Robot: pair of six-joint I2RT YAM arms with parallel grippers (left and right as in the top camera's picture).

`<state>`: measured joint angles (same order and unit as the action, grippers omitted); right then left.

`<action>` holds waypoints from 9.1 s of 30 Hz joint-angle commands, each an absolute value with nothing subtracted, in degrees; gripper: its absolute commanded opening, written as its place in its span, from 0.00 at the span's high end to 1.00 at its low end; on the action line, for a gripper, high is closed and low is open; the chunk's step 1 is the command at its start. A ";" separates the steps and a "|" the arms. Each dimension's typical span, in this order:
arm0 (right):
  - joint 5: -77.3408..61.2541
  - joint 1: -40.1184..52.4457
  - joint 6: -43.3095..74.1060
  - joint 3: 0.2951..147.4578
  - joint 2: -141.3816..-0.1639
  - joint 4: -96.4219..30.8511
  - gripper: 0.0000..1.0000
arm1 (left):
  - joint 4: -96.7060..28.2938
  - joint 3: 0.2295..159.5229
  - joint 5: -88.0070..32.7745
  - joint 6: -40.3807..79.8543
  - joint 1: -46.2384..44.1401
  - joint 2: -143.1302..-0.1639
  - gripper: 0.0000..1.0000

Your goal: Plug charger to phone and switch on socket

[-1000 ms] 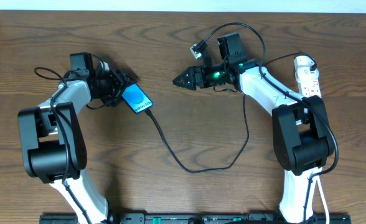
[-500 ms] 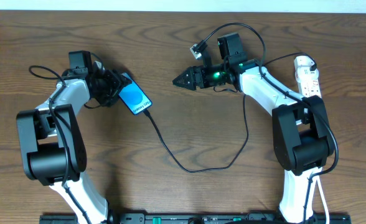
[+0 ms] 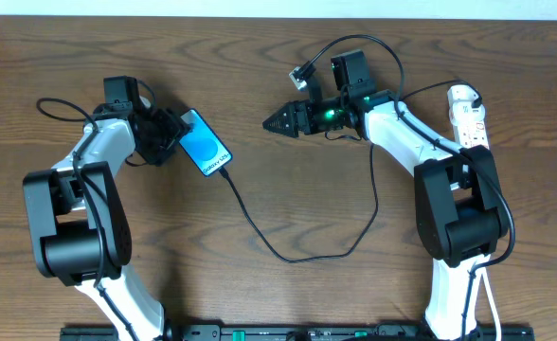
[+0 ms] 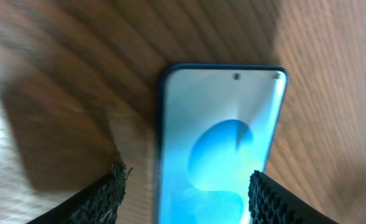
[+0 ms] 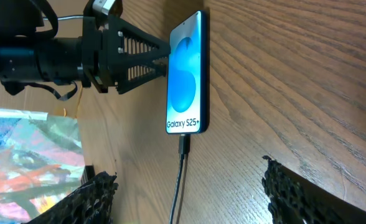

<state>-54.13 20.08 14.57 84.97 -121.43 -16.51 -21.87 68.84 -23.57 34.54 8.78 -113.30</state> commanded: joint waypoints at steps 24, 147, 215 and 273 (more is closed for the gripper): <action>-42.28 14.41 7.73 85.41 -104.88 -30.61 0.84 | -29.98 66.24 -23.57 22.55 9.89 -78.19 0.24; -26.44 -23.57 -5.89 84.58 -123.90 -29.82 0.99 | -29.98 66.13 -23.35 22.55 9.89 -77.87 0.05; -19.66 -19.73 6.59 84.66 -123.74 -30.98 0.99 | -30.00 66.13 -23.35 22.55 9.89 -77.87 0.05; -32.03 -15.70 -4.89 90.80 -80.75 -58.81 0.73 | -30.00 66.13 -23.35 22.55 9.89 -77.87 0.05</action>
